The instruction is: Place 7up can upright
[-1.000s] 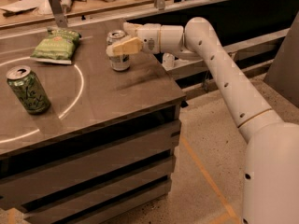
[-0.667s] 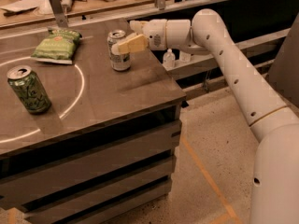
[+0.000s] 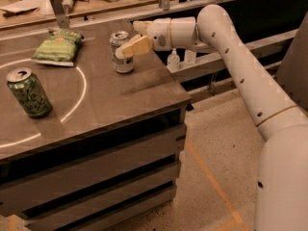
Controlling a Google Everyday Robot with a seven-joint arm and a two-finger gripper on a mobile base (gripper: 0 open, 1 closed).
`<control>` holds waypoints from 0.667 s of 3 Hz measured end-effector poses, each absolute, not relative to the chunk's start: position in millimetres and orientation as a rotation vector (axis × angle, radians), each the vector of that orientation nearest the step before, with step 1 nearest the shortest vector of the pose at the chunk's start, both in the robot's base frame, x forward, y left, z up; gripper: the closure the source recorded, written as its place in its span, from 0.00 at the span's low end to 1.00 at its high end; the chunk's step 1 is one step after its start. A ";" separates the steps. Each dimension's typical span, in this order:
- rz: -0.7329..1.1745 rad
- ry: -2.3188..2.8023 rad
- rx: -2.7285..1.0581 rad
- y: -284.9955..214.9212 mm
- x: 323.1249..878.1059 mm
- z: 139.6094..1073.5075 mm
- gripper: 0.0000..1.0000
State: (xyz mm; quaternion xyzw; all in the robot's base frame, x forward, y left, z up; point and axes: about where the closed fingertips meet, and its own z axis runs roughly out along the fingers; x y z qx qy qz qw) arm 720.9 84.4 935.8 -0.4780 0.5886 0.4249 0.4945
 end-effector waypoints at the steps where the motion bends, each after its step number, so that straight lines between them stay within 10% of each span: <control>1: 0.963 1.467 -1.250 70.4 712.9 935.5 0.00; 2: 0.907 1.529 -1.303 49.7 702.4 935.3 0.00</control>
Offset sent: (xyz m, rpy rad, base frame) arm -0.0305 -0.0694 0.0027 -0.2896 -0.0119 -0.0124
